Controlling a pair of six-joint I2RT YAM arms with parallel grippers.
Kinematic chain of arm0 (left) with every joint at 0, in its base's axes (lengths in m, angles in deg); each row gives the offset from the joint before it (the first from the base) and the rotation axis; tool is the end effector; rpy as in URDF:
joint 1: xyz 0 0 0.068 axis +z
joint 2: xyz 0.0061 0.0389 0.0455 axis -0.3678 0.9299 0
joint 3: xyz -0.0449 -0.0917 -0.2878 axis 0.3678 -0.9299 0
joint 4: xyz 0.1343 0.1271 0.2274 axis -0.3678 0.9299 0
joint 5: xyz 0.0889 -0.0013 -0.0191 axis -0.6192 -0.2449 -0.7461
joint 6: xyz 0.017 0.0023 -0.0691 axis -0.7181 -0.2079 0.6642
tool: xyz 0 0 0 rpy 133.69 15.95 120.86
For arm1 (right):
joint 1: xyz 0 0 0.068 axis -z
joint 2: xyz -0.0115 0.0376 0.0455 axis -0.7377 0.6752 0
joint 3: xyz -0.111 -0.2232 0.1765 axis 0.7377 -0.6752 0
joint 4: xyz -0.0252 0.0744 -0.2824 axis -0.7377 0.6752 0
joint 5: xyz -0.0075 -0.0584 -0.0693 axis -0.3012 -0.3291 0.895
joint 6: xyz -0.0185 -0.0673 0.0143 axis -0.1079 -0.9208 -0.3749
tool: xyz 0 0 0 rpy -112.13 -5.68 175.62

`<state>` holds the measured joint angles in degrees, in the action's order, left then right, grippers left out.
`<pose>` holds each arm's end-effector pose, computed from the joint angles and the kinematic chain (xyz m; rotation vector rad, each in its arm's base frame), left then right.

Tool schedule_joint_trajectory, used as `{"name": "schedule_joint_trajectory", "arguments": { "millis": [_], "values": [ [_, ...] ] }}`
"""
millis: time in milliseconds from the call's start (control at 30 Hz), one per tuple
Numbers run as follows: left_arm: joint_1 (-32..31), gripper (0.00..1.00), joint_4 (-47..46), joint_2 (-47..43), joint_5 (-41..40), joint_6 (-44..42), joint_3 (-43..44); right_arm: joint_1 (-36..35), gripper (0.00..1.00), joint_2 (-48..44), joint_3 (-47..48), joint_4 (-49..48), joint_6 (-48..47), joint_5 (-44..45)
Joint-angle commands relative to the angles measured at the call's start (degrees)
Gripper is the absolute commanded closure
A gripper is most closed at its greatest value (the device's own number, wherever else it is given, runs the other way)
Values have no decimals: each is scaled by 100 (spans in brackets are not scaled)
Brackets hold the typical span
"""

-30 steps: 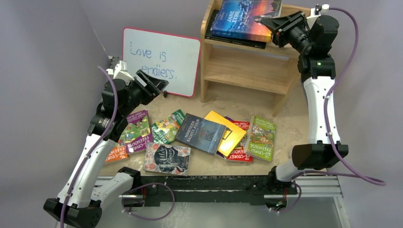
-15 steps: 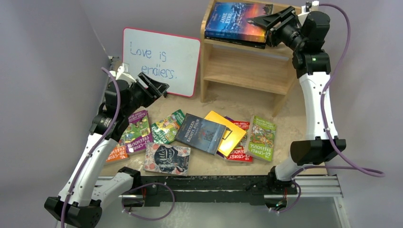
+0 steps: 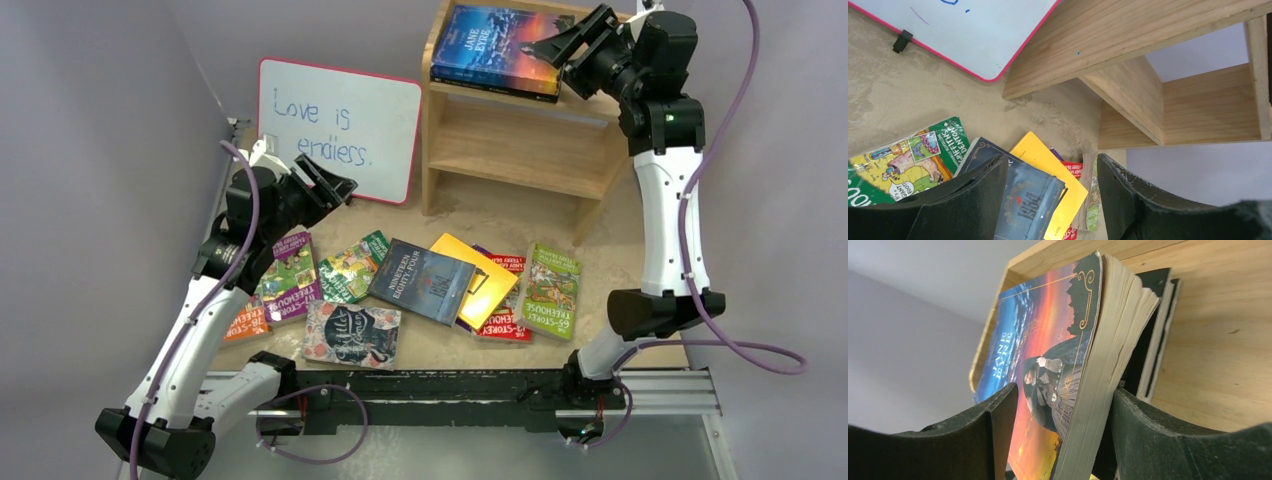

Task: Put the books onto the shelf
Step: Place the book on the shelf.

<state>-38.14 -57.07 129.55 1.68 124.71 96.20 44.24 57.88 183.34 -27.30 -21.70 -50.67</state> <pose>0.2287 -0.0740 0.4096 -0.5476 1.9138 -0.9026 0.3782 0.0397 0.6033 0.3759 1.6192 0.9230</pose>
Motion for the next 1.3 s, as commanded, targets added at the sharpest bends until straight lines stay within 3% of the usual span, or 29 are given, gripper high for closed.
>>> {"name": "schedule_joint_trajectory", "arguments": {
  "millis": [0, 133, 267, 467, 667, 867, 1267],
  "values": [
    [12, 36, 21, 55, 33, -223, 42, -36, 32, -73, 562, 162, -1060, 720],
    [12, 36, 113, 82, 24, -250, 39, -31, 28, 67, 943, 600, -1567, 965],
    [12, 36, 239, 130, 3, -375, 102, -31, 19, -109, 716, 492, -1899, 1084],
    [12, 35, 502, 199, -156, -636, 316, -31, 18, -466, 438, 475, -2259, 985],
    [12, 34, 553, 208, -205, -705, 292, -31, 9, -1528, -1009, -108, -2615, 179],
    [12, 34, 574, 228, -239, -744, 275, -36, 6, -2161, -1715, -166, -2845, -143],
    [12, 35, 385, 189, -365, -735, 116, -31, 38, -1716, -1661, -222, -2773, -104]
  ]
}}
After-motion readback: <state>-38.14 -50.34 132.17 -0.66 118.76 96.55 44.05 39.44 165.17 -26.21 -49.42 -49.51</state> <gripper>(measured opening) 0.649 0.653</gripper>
